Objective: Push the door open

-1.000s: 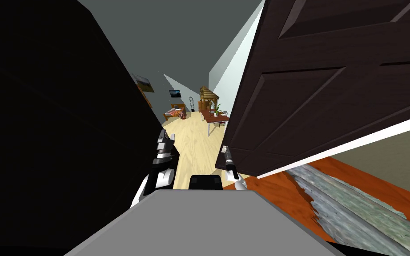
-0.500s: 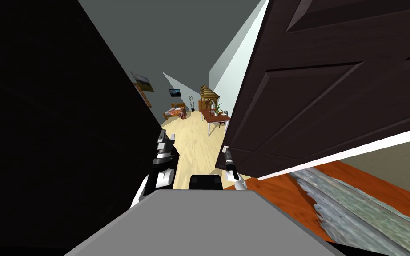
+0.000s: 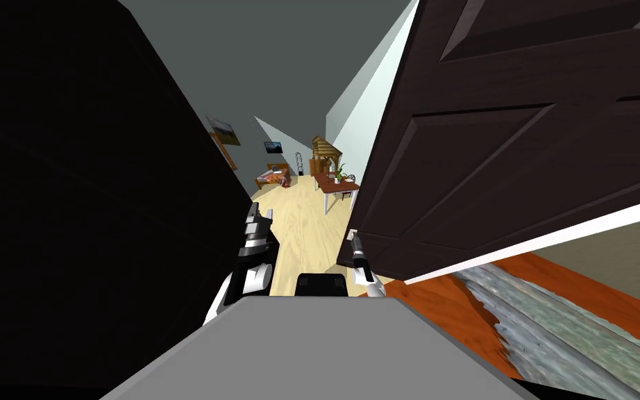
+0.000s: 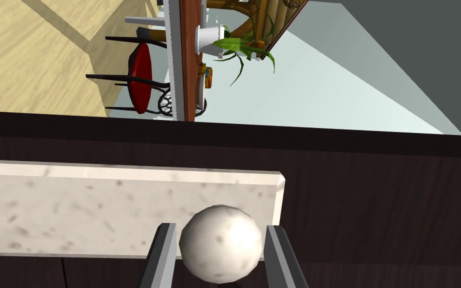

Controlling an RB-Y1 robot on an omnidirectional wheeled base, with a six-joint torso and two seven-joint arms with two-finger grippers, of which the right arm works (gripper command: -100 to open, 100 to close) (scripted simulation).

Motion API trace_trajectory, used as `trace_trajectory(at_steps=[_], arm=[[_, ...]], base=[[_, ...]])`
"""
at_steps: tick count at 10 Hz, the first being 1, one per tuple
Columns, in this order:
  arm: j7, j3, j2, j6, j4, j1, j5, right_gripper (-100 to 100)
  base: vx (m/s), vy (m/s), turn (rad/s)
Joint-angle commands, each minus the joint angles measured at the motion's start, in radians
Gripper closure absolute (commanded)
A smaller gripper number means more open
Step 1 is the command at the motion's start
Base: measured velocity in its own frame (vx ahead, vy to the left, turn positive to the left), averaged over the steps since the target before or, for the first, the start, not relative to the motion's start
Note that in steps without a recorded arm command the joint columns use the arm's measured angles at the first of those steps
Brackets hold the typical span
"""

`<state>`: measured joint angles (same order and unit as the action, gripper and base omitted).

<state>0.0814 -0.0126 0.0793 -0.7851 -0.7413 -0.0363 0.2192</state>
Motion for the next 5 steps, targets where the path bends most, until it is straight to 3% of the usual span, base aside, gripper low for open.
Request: trace_trajectory(at_steps=[1,5], arm=[[0.005,0.018,0.010,-0.004,-0.004,-0.008,0.008,100],[0.014,0.055,0.017,-0.004,0.003,-0.011,0.026,100]], base=[[0.154,0.033,-0.046],[0.183,0.013,-0.041]])
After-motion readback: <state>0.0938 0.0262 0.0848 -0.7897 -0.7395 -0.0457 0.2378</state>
